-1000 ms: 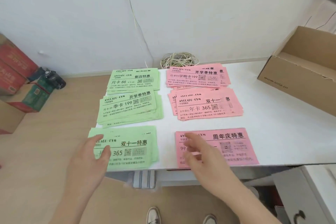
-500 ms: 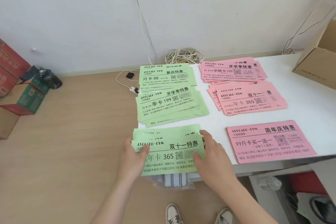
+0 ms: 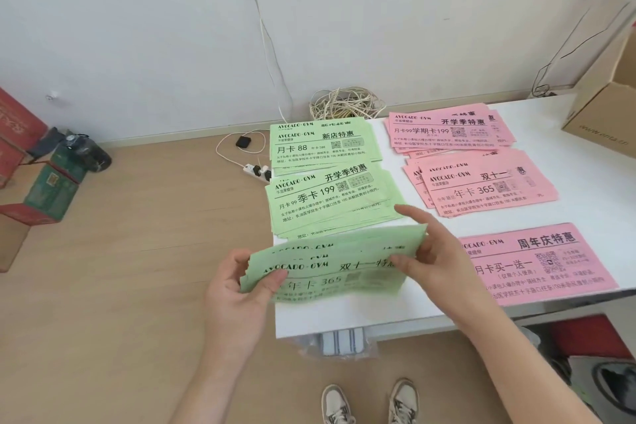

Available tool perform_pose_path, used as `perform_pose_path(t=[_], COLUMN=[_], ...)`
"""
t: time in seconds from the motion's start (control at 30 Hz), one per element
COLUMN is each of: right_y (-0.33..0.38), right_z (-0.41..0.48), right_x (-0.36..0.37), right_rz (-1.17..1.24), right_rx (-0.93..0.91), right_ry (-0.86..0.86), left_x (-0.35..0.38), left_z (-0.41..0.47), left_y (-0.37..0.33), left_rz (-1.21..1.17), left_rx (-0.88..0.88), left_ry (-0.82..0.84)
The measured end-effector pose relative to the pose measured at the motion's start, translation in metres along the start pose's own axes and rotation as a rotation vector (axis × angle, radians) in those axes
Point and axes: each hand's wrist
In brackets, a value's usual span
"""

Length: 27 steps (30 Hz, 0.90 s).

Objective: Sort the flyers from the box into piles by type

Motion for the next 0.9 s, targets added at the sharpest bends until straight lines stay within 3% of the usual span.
perform_pose_path(t=[0.13,0.23,0.47,0.67,0.9], right_y=[0.010,-0.020,-0.041,-0.047,-0.040], right_z=[-0.005,-0.007,0.004,0.005,0.001], right_x=[-0.012,-0.012,-0.008,-0.009,-0.004], right_rz=[-0.026,-0.191,-0.442,-0.492,-0.417], right_rx=[-0.319,-0.366,-0.633,-0.569,-0.644], right_ry=[-0.076,-0.082,-0.196,-0.146,-0.294], left_x=[0.007,0.015,0.034,0.035,0.037], left_z=[0.008,0.011,0.024,0.025,0.018], left_y=[-0.010,0.007,0.016,0.020,0.017], left_rz=[-0.129,-0.029,0.005,-0.025,-0.081], left_rx=[0.095,0.076,0.034,0.031,0.083], left_ry=[0.078,0.178,0.159,0.170,0.137])
Point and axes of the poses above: each hand's wrist, its own z-axis towards the middle knuckle, its own x-axis out of the palm, y = z × x, and after that the axes turned 10 degrees about z, right-handed
